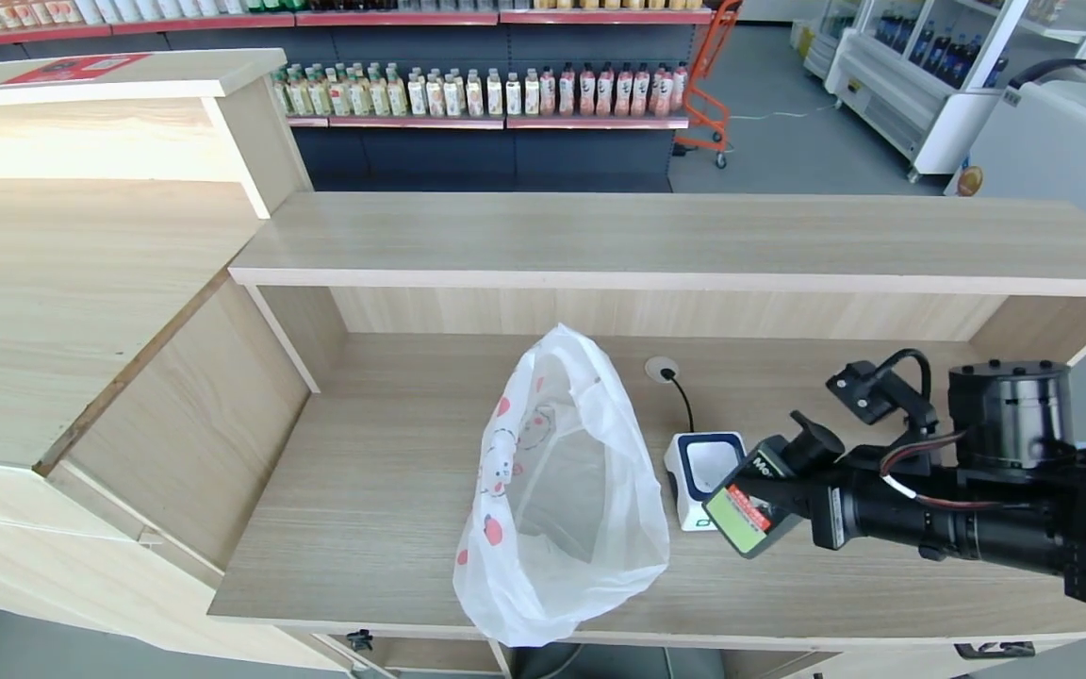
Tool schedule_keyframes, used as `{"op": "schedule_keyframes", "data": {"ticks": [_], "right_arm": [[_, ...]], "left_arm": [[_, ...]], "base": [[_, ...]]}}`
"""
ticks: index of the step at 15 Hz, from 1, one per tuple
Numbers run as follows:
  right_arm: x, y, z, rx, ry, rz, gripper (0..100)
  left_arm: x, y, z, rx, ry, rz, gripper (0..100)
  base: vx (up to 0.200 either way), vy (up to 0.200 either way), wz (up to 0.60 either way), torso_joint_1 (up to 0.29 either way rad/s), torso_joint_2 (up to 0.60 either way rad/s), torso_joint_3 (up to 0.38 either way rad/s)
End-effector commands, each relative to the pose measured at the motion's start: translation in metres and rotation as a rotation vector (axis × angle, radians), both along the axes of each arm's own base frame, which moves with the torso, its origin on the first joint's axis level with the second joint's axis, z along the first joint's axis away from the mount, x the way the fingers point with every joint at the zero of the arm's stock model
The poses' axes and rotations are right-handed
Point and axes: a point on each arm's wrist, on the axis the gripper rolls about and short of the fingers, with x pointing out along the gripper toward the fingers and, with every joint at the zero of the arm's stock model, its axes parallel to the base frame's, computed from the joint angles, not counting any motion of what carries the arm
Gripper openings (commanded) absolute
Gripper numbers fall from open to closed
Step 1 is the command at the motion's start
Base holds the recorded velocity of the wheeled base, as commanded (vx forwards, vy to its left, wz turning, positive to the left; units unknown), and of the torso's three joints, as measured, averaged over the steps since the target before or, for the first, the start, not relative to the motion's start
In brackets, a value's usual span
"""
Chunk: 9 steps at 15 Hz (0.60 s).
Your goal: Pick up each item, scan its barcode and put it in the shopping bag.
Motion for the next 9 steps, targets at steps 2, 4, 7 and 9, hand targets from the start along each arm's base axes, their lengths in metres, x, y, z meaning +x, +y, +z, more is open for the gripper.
{"op": "schedule_keyframes", "data": {"ticks": [2, 4, 7, 9], "right_arm": [[0.031, 0.037, -0.036, -0.060, 0.005, 0.103, 0], [0.051, 0.055, -0.046, -0.071, -0.037, 0.101, 0], [0.069, 0.063, -0.063, -0.079, -0.063, 0.106, 0], [0.081, 0.072, -0.074, -0.133, -0.107, 0.147, 0]], "left_arm": [[0.000, 0.000, 0.000, 0.000, 0.000, 0.001, 100], [0.000, 0.000, 0.000, 0.000, 0.000, 0.001, 100], [0.000, 0.000, 0.000, 0.000, 0.000, 0.001, 100], [0.000, 0.000, 0.000, 0.000, 0.000, 0.001, 100]], "base": [[0.000, 0.000, 0.00, 0.000, 0.00, 0.000], [0.000, 0.000, 0.00, 0.000, 0.00, 0.000], [0.000, 0.000, 0.00, 0.000, 0.00, 0.000], [0.000, 0.000, 0.00, 0.000, 0.00, 0.000]]}}
